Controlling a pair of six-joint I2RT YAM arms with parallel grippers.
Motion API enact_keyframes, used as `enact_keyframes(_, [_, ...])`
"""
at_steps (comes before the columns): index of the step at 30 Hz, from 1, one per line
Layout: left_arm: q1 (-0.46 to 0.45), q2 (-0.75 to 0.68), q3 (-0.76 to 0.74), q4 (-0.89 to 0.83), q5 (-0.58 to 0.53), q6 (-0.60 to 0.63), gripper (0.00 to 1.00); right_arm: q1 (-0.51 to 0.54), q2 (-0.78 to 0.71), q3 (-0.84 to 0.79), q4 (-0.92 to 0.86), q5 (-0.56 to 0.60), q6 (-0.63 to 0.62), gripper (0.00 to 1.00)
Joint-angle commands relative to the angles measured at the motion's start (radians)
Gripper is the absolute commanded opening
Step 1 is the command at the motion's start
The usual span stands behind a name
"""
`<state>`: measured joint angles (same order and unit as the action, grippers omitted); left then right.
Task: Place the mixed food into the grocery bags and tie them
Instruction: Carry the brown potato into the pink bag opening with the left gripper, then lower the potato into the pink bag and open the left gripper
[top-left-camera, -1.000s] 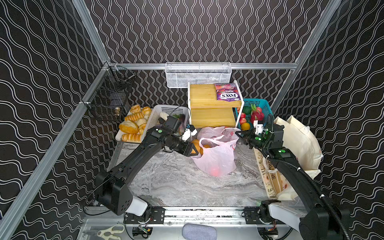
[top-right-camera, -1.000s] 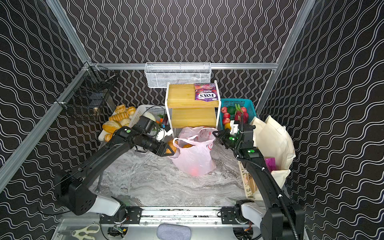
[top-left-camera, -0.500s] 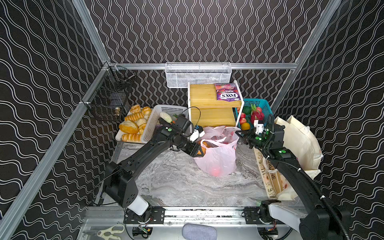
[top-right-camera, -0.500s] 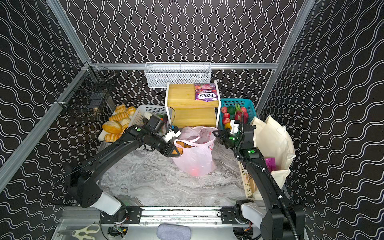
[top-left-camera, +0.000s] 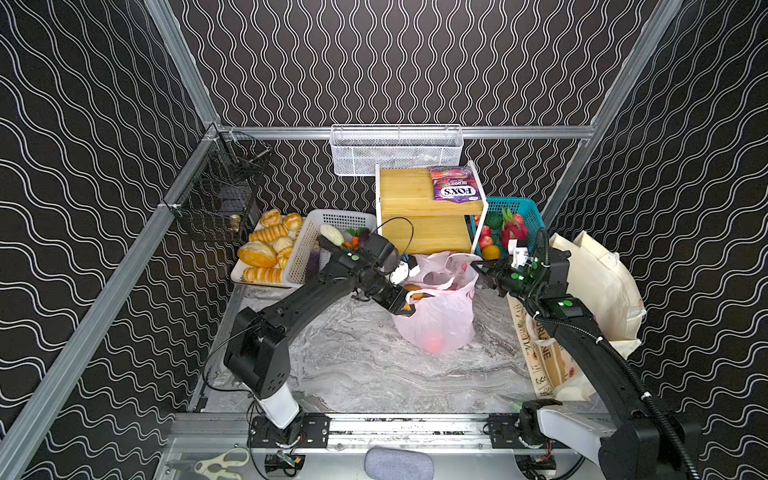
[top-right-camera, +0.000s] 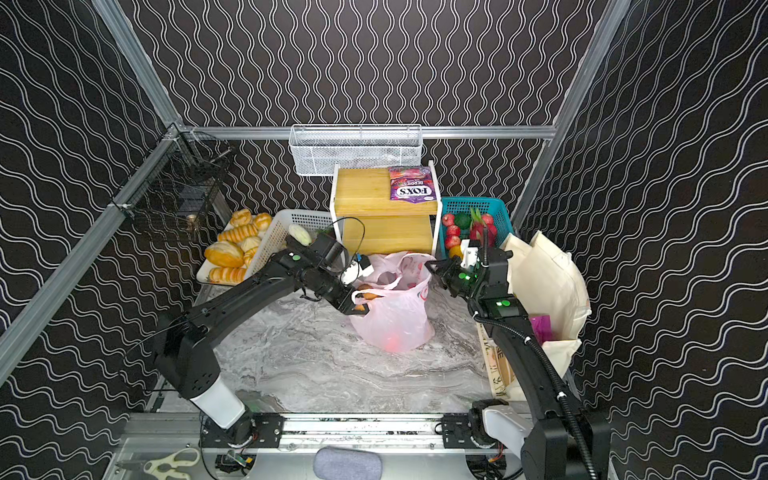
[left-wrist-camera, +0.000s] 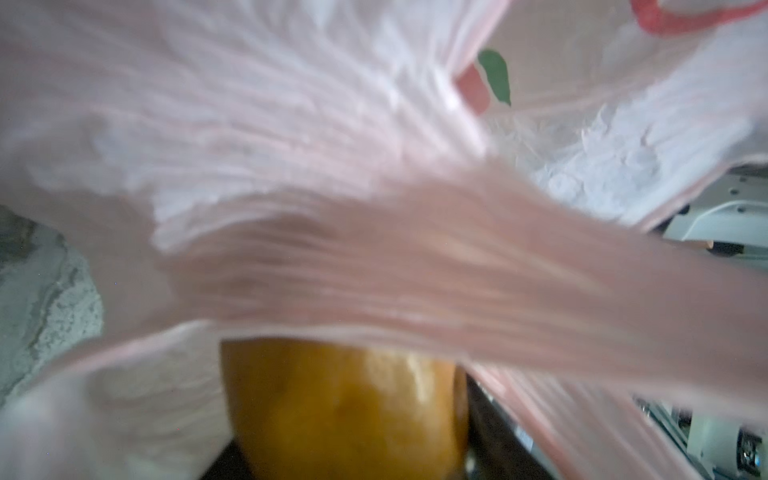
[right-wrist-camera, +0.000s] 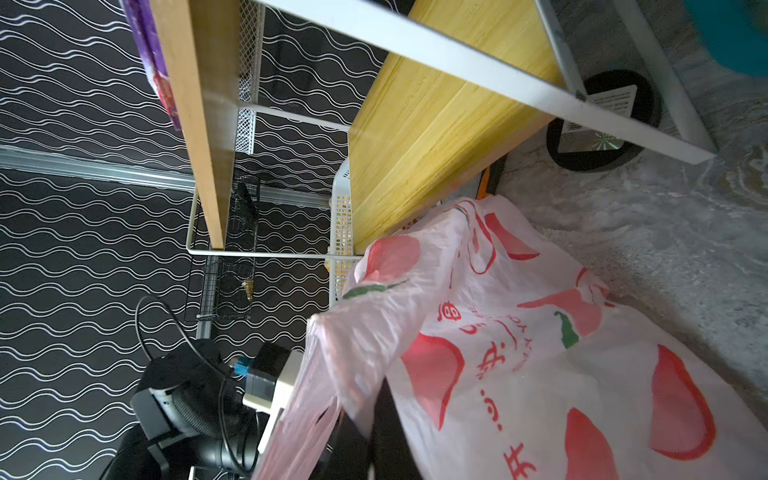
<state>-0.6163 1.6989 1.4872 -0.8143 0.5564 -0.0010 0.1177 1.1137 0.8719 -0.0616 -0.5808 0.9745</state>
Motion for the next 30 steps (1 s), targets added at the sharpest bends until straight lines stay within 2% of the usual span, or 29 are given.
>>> enact_keyframes(1, [-0.002, 0.023, 0.043, 0.111, -0.002, -0.044, 0.42, 0.002, -0.004, -0.005, 0.028, 0.001, -0.002, 0.0])
enact_keyframes(5, [-0.01, 0.069, 0.067, 0.215, 0.063, -0.104, 0.46, 0.001, -0.003, -0.011, 0.033, -0.005, 0.007, 0.0])
enact_keyframes(7, [-0.024, 0.095, 0.074, 0.258, 0.063, -0.143, 0.53, 0.001, -0.012, -0.021, 0.038, 0.001, 0.016, 0.0])
enact_keyframes(9, [-0.035, 0.103, 0.059, 0.313, 0.076, -0.182, 0.56, 0.001, -0.022, -0.03, 0.044, 0.018, 0.024, 0.0])
enact_keyframes(12, [-0.039, 0.087, 0.02, 0.416, 0.063, -0.255, 0.63, 0.0, -0.03, -0.041, 0.045, 0.052, 0.03, 0.0])
enact_keyframes(14, [-0.039, 0.065, -0.005, 0.466, 0.037, -0.288, 0.72, 0.0, -0.029, -0.045, 0.042, 0.061, 0.034, 0.0])
enact_keyframes(17, [-0.039, 0.036, -0.012, 0.456, -0.012, -0.279, 0.79, 0.0, -0.024, -0.052, 0.051, 0.062, 0.045, 0.0])
enact_keyframes(23, [-0.039, -0.045, -0.019, 0.389, -0.054, -0.209, 0.77, 0.0, -0.013, -0.045, 0.034, 0.078, 0.037, 0.0])
enact_keyframes(27, [-0.04, -0.157, -0.086, 0.404, -0.08, -0.18, 0.74, -0.001, -0.008, -0.038, 0.016, 0.095, 0.026, 0.0])
enact_keyframes(30, [-0.04, -0.25, -0.149, 0.419, -0.141, -0.156, 0.71, -0.001, -0.005, -0.036, 0.024, 0.093, 0.032, 0.0])
